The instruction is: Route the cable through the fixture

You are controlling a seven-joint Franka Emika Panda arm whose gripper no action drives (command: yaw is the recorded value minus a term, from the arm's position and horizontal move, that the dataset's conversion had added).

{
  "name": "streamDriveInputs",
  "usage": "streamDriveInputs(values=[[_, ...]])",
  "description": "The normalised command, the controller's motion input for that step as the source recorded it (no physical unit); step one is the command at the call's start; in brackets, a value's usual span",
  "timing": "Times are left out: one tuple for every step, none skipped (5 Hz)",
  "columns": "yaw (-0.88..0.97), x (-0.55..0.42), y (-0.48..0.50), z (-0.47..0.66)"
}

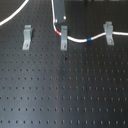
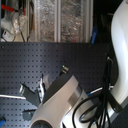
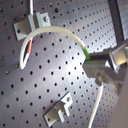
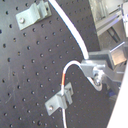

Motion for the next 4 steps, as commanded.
streamDriveInputs(values=[[-0.06, -0.027, 0.006, 0.01], [0.0, -0.007, 0.02, 0.0], [0.07, -0.174, -0.064, 0.16], [0.16, -0.138, -0.047, 0.31]])
